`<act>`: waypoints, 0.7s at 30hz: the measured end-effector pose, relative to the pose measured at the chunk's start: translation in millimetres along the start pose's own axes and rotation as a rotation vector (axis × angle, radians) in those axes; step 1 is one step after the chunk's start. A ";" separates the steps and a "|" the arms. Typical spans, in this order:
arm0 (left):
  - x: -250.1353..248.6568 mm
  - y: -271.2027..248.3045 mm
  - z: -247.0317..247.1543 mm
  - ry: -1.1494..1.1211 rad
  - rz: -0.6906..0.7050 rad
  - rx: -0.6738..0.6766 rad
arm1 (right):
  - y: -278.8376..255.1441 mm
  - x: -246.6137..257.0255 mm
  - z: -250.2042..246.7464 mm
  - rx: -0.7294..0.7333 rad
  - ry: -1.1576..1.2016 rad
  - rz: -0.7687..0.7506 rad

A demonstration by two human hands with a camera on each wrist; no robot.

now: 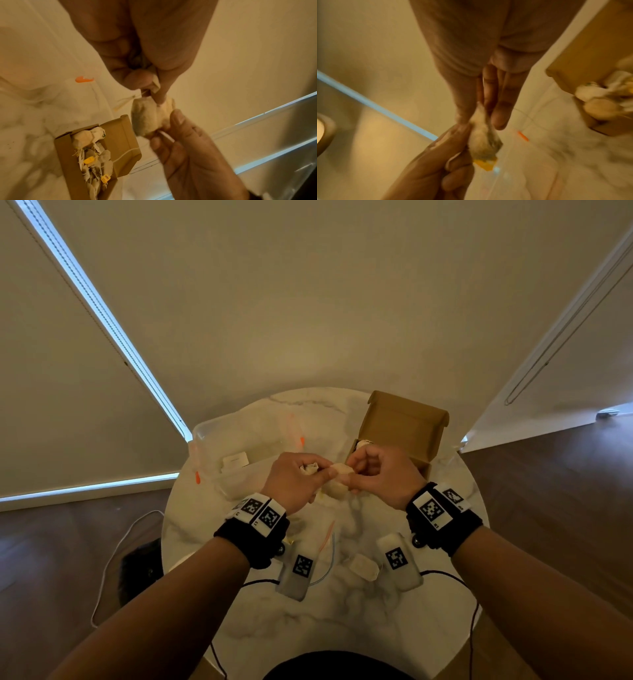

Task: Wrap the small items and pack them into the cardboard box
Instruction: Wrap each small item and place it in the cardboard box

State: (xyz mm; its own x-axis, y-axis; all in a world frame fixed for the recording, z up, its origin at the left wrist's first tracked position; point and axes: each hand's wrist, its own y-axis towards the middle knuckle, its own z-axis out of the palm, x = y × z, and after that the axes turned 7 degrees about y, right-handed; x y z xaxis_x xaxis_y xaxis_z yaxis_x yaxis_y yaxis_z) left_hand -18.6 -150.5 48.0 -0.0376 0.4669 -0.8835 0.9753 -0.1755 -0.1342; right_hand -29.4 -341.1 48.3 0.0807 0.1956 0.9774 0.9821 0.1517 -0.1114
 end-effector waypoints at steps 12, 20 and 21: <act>14.5 -4.1 -11.8 0.048 -0.035 -0.091 | -35.6 -184.8 14.0 0.372 -0.958 0.535; 16.9 -0.7 -10.2 0.020 -0.014 -0.089 | -25.1 -173.8 9.9 0.271 -0.863 0.495; 16.7 0.2 -10.6 0.016 -0.009 -0.089 | -21.2 -167.4 3.9 0.216 -0.828 0.440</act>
State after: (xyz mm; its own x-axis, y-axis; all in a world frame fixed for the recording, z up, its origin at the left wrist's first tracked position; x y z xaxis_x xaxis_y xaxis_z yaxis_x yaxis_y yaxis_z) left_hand -16.7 -133.5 38.0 -0.0438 0.4824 -0.8749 0.9905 -0.0935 -0.1011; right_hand -64.4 -373.3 -113.7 0.2069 0.8872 0.4124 0.8334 0.0610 -0.5493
